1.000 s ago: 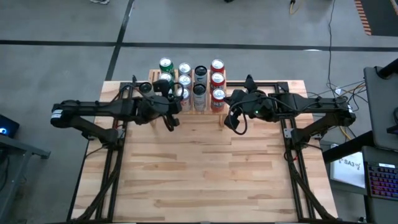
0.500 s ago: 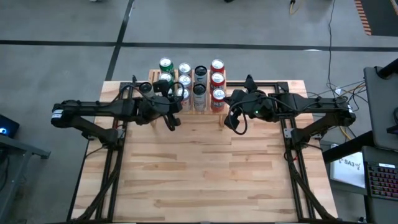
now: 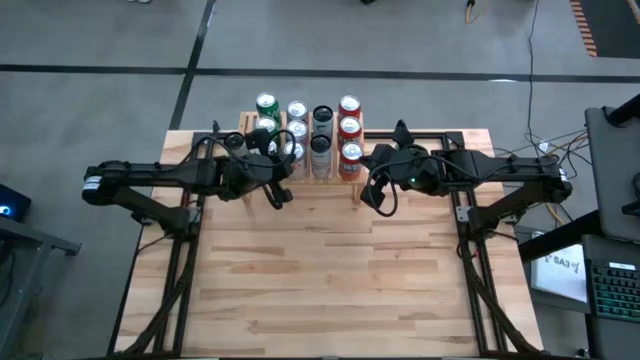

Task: Place canned beverage on shelf
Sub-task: Adjust the white soda can, then return to Home Position

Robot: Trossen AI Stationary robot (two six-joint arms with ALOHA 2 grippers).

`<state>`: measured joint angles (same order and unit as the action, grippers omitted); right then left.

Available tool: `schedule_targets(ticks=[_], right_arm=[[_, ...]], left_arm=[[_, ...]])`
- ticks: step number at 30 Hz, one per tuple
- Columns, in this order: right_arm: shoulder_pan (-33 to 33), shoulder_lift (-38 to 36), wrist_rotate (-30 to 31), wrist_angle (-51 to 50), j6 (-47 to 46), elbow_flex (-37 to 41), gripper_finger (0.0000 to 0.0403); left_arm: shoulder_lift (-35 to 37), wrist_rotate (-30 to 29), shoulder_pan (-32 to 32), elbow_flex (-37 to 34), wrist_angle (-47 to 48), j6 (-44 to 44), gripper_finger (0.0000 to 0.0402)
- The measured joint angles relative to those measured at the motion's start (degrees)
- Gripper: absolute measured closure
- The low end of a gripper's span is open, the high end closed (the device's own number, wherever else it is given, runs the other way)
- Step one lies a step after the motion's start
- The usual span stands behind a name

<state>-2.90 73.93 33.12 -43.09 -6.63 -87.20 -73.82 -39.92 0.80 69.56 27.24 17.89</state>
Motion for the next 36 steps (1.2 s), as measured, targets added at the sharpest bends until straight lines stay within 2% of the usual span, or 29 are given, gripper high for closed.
schedule_targets(ticks=[17, 25, 29, 33, 36], right_arm=[[0.0, 0.0, 0.0, 0.0, -0.2, 0.0, 0.0394], [0.0, 0.0, 0.0, -0.7, -0.4, 0.0, 0.0394], [0.0, 0.0, -0.1, -0.8, -0.5, 0.0, 0.0394], [0.0, 0.0, -0.1, -1.6, -1.3, 0.0, 0.0394], [0.0, 0.0, -0.1, -1.6, -1.3, 0.0, 0.0394]], left_arm=[[1.0, -0.3, -0.6, -0.1, -1.1, -0.7, 0.0401], [8.3, -7.5, -4.3, -0.1, 2.9, 1.0, 0.0401], [13.2, -7.8, -4.9, -0.1, 9.5, -3.0, 0.0401], [16.7, -4.9, -4.9, -0.1, 16.9, -9.8, 0.0401], [18.5, -1.6, -5.0, -0.1, 18.7, -14.5, 0.0401]])
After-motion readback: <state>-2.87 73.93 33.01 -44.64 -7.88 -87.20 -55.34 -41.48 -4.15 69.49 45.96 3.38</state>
